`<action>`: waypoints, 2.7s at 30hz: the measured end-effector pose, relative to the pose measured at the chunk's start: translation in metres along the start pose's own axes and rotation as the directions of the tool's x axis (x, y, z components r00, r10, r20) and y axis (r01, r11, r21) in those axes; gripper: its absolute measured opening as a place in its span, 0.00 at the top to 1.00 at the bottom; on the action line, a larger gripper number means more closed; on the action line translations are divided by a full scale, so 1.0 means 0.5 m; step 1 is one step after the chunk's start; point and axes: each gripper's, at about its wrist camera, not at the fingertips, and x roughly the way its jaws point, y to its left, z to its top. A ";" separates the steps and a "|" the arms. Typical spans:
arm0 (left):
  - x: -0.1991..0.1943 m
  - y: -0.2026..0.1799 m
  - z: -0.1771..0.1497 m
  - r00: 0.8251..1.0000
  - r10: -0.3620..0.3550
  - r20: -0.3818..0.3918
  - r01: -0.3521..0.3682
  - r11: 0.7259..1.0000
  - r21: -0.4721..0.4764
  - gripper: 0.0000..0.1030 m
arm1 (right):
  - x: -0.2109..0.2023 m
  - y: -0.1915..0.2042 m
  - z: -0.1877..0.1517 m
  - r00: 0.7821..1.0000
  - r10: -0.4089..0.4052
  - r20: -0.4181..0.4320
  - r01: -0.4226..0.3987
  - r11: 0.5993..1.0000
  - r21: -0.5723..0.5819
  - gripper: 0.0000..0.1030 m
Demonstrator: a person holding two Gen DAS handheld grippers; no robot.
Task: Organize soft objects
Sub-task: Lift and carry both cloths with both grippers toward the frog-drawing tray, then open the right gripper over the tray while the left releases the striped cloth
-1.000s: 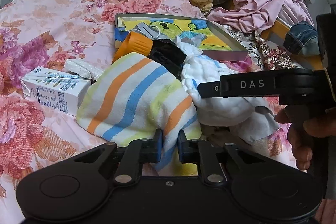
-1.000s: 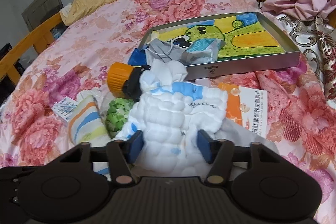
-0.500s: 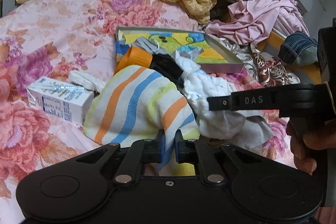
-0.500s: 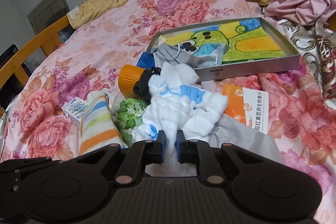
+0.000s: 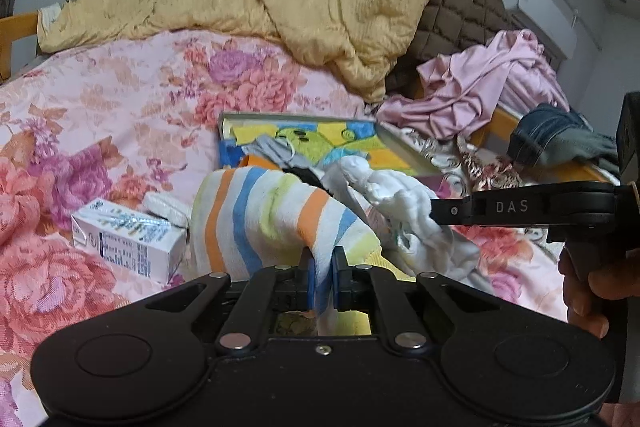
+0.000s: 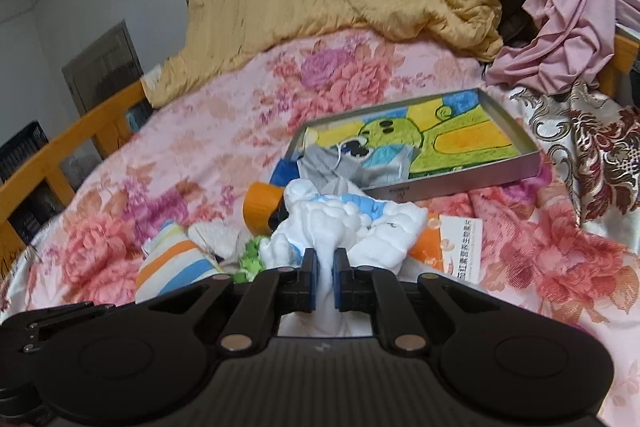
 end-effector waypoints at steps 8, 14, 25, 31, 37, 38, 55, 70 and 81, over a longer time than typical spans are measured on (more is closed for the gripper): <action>-0.028 -0.011 0.034 0.999 -0.004 0.050 0.003 1.000 0.015 0.93 | -0.043 -0.019 0.011 0.991 0.045 0.126 -0.051 0.998 0.046 0.92; -0.039 -0.018 0.086 0.996 -0.013 0.089 0.011 1.000 0.027 0.93 | -0.074 -0.041 0.033 0.964 0.056 0.261 -0.073 0.996 0.053 0.92; 0.039 -0.035 0.186 0.992 -0.033 0.122 0.022 0.995 0.093 0.93 | -0.041 -0.097 0.086 0.944 0.016 0.329 -0.046 0.995 0.085 0.92; 0.132 -0.037 0.242 0.991 -0.038 0.125 0.023 0.993 0.115 0.93 | 0.034 -0.133 0.138 0.938 -0.010 0.347 -0.025 0.995 0.098 0.92; 0.258 -0.042 0.291 0.993 -0.037 0.109 0.026 0.995 0.100 0.92 | 0.116 -0.184 0.184 0.935 -0.057 0.349 0.011 0.991 0.132 0.92; 0.281 -0.043 0.296 0.994 -0.037 0.106 0.027 0.995 0.096 0.92 | 0.127 -0.192 0.188 0.937 -0.063 0.343 0.016 0.990 0.139 0.92; 0.517 -0.052 0.311 1.000 0.012 -0.022 -0.010 0.997 0.072 0.92 | 0.255 -0.271 0.224 0.966 -0.108 0.234 0.073 0.986 0.153 0.92; 0.563 -0.046 0.280 0.990 0.054 -0.130 -0.048 0.998 0.047 0.91 | 0.294 -0.303 0.203 0.984 -0.122 0.133 0.094 0.975 0.202 0.91; 0.549 -0.049 0.275 0.986 0.083 -0.147 -0.075 0.995 0.059 0.80 | 0.281 -0.290 0.202 0.986 -0.117 0.123 0.095 0.981 0.168 0.85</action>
